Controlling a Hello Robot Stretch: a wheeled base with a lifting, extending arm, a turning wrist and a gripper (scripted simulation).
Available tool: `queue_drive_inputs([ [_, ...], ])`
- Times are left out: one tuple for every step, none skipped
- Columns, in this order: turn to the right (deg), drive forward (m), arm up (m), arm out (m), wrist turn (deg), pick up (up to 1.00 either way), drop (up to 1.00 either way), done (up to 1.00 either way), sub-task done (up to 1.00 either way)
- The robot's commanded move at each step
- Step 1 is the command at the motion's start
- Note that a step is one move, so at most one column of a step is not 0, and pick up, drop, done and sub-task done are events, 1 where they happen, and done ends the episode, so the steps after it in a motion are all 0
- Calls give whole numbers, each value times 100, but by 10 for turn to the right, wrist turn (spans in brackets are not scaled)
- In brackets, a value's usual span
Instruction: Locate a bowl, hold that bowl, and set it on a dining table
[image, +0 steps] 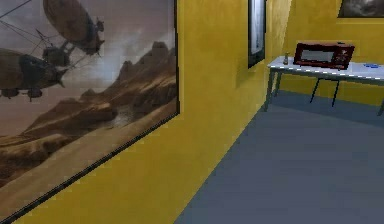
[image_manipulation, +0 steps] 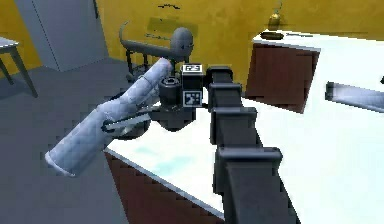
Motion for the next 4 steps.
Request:
queue_drive_inputs([
  [0,0,0,0,-450,0,0,0,0],
  [0,0,0,0,-360,0,0,0,0],
  [0,0,0,-20,0,0,0,0,0],
  [330,0,0,0,0,0,0,0,0],
])
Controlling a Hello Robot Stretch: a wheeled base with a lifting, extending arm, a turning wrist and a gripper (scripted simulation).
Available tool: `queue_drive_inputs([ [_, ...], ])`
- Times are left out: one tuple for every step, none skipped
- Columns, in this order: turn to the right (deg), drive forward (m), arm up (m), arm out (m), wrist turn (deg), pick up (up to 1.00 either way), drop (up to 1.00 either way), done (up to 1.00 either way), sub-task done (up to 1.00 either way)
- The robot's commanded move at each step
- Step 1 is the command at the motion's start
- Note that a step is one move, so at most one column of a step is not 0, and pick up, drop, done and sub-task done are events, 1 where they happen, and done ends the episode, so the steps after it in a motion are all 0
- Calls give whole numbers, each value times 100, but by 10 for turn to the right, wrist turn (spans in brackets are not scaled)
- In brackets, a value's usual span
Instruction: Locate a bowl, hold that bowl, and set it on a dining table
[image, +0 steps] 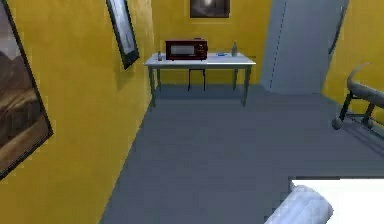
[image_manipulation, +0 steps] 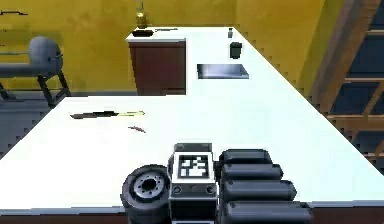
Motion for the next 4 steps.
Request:
queue_drive_inputs([
  [0,100,0,0,0,0,0,0,0],
  [0,100,0,0,0,0,0,0,0],
  [30,0,0,0,0,0,0,0,0],
  [0,85,0,0,0,0,0,0,0],
])
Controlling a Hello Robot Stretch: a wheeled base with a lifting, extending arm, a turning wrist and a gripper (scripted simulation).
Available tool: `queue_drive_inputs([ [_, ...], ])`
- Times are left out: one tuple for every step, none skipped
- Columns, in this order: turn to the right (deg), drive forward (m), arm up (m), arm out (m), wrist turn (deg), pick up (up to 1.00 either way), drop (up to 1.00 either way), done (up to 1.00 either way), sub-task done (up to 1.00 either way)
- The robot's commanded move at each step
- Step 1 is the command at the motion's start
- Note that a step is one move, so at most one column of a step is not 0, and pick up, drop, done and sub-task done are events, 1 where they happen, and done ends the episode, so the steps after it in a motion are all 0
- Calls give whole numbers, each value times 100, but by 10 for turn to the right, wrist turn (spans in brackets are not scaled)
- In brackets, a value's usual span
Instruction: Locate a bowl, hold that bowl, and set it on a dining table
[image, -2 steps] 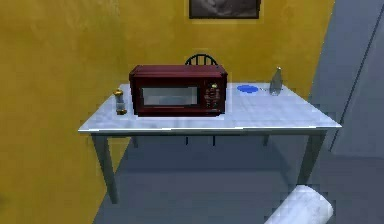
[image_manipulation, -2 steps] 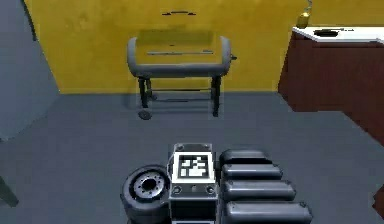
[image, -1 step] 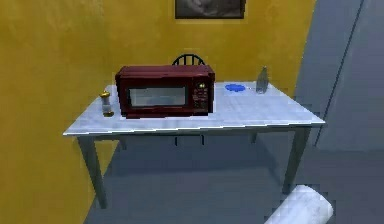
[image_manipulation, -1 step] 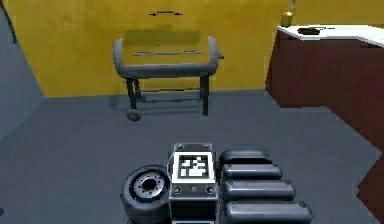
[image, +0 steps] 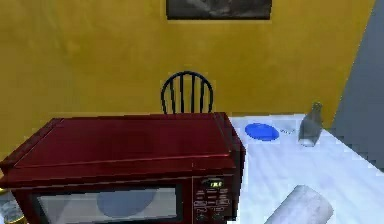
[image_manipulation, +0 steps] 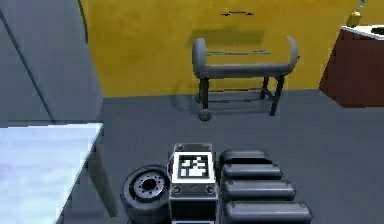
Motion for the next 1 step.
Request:
queue_drive_inputs([
  [-450,0,0,0,0,0,0,0,0],
])
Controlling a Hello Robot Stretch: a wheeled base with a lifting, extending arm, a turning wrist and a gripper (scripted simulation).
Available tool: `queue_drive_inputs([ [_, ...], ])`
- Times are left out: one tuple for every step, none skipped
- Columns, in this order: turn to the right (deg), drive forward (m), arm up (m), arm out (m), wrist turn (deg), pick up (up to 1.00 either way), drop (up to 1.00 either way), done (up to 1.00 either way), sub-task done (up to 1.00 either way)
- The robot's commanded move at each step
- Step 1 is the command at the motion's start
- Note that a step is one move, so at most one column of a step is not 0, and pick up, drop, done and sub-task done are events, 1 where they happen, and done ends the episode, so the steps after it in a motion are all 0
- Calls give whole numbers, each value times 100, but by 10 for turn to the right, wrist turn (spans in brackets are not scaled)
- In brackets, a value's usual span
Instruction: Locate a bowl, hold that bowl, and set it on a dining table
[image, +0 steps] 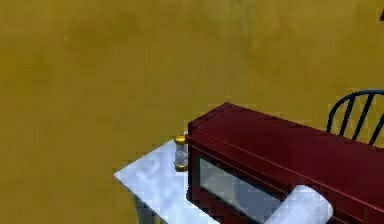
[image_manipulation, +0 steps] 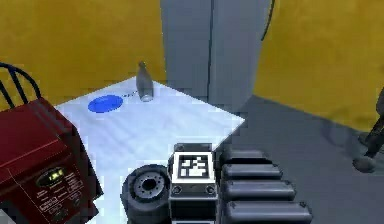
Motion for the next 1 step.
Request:
queue_drive_inputs([
  [-450,0,0,0,0,0,0,0,0],
])
